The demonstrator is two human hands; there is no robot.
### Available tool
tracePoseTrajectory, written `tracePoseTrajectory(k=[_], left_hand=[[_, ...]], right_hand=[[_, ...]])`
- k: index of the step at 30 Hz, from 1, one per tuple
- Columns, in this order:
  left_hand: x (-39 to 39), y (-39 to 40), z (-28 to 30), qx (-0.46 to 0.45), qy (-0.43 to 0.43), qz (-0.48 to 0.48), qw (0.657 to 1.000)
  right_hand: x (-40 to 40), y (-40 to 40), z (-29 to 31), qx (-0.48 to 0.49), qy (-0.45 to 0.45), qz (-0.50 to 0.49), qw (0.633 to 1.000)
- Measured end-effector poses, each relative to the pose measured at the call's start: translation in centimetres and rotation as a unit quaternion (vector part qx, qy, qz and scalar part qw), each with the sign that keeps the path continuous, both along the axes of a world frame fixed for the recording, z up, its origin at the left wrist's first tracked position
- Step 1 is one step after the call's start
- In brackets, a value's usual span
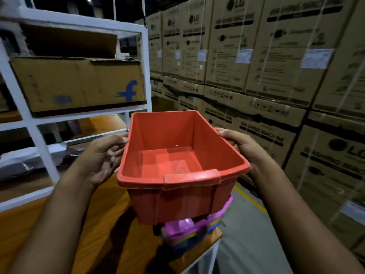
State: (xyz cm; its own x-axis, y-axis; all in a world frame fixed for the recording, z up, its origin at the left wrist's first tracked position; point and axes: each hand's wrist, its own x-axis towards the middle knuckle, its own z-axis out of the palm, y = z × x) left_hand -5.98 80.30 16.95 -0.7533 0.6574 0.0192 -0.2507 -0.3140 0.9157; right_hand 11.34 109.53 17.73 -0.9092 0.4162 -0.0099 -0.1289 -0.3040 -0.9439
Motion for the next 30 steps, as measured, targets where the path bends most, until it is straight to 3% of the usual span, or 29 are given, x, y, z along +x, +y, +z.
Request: tracePoseTrajectory(k=[6, 11, 14, 16, 21, 30], left_hand=[[0.2, 2.6, -1.0, -0.027, 0.005, 0.070, 0.997], [0.6, 2.8, -2.3, -0.018, -0.059, 0.120, 0.991], [1.8, 3.2, -3.2, -0.042, -0.031, 0.140, 0.989], [3.1, 3.9, -3.6, -0.063, -0.006, 0.163, 0.985], [5.2, 4.9, -5.2, -0.073, -0.001, 0.204, 0.976], [6.5, 5.3, -7.9, -0.108, -0.032, 0.238, 0.965]], right_hand=[[-3.5, 2.9, 0.0, -0.016, 0.000, 0.078, 0.997], [-6.3, 5.8, -2.2, -0.020, -0.017, 0.146, 0.989], [-8.1, 7.5, -4.2, 0.028, -0.034, 0.194, 0.980], [-8.5, 7.8, -4.6, 0.006, -0.029, 0.223, 0.974], [-8.3, 9.0, -5.9, -0.014, -0.001, 0.221, 0.975], [-8.5, 9.8, -9.2, -0.009, -0.037, 0.221, 0.975]])
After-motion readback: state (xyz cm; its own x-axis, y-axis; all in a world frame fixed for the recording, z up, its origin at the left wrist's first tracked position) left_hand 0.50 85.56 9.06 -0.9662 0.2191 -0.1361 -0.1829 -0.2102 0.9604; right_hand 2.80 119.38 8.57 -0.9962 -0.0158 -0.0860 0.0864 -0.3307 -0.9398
